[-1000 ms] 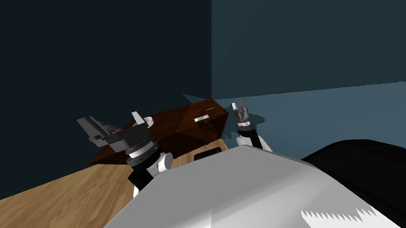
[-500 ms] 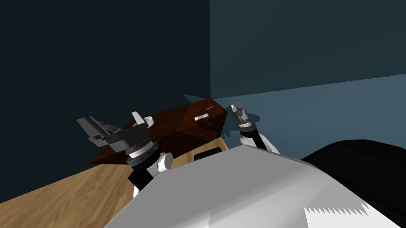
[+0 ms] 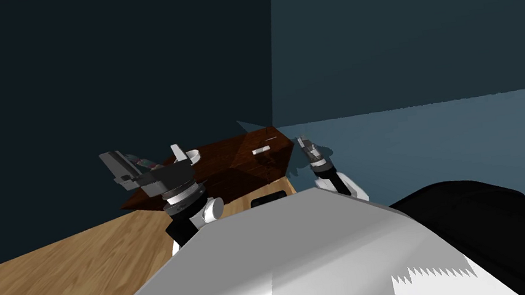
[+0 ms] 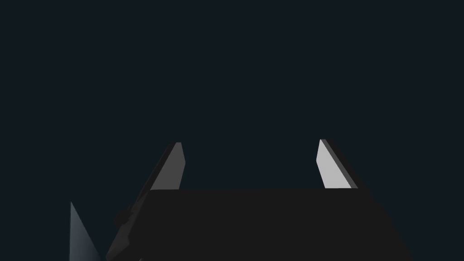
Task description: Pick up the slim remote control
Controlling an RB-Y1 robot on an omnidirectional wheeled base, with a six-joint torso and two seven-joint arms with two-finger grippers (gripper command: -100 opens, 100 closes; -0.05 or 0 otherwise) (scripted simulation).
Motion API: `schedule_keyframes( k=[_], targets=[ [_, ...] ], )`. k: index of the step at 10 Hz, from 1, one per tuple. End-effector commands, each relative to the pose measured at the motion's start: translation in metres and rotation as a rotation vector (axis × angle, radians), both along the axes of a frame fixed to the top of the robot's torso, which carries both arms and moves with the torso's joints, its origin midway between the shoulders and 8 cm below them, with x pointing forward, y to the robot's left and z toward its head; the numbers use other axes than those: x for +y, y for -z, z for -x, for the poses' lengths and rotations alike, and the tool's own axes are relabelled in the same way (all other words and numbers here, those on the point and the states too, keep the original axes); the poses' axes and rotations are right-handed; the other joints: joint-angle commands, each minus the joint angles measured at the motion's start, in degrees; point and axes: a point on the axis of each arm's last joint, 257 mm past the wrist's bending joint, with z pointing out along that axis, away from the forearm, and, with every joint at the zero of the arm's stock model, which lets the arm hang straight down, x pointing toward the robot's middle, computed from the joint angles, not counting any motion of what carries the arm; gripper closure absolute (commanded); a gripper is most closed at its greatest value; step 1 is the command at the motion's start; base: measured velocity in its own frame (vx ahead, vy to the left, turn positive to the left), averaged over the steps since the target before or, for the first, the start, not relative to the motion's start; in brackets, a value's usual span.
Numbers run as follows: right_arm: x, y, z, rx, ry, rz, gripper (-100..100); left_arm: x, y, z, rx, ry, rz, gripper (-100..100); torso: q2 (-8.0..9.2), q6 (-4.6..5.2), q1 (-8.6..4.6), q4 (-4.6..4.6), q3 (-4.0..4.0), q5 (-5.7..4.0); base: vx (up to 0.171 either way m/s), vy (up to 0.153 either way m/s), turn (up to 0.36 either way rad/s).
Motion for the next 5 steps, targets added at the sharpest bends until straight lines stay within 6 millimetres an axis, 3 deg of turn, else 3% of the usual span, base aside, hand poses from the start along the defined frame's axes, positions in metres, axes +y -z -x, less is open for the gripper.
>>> schedule_keyframes(
  k=[1, 5],
  targets=[
    [0.000, 0.005, -0.002, 0.013, -0.013, 0.033, -100, 0.000, 0.000, 0.000, 0.000, 0.000, 0.000, 0, 0.00, 0.00, 0.00, 0.00, 0.00, 0.00, -0.035, 0.032, -0.004],
    [-0.002, 0.031, -0.003, 0.072, -0.050, 0.149, -100, 0.000, 0.000, 0.000, 0.000, 0.000, 0.000, 0, 0.03, -0.01, 0.02, 0.01, 0.01, 0.00, -0.043, 0.041, 0.022]
  ],
)
